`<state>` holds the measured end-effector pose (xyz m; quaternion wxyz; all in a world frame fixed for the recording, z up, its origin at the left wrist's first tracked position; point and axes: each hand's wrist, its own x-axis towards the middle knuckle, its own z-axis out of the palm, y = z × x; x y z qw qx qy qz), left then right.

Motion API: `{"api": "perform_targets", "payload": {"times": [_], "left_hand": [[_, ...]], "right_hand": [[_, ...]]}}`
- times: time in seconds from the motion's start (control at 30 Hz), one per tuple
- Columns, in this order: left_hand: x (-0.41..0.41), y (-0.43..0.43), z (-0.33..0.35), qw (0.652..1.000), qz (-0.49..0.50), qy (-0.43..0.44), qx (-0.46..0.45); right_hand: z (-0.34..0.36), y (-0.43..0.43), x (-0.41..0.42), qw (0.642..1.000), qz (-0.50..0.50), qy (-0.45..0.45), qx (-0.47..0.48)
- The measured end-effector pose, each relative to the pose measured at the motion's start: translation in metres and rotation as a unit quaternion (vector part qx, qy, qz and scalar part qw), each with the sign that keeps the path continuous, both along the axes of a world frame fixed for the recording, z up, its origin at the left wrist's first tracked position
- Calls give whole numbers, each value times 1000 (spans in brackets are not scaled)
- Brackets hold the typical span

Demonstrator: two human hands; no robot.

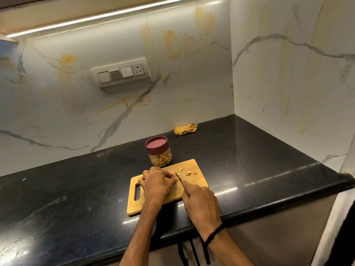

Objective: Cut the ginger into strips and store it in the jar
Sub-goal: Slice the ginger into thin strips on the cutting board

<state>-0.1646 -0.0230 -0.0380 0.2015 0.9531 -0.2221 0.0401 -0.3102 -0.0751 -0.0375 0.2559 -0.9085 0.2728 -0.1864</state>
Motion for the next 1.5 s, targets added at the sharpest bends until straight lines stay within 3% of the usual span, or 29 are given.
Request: {"api": "perform_targets", "payload": {"times": [0.3, 0.53, 0.7, 0.87, 1.5], "left_hand": [[2, -1, -4, 1000, -3, -10, -13], [-3, -1, -1, 1000, -5, -30, -1], [-2, 2, 2, 999, 2, -38, 33], [2, 10, 9, 998, 19, -58, 4], [9, 12, 3, 997, 25, -59, -43]], "right_hand": [[-5, -2, 17, 1000, 6, 26, 0], [-11, 11, 4, 998, 9, 43, -56], [-2, 0, -18, 1000, -9, -7, 2], [6, -6, -9, 998, -34, -30, 41], [-15, 9, -6, 999, -25, 15, -17]]}}
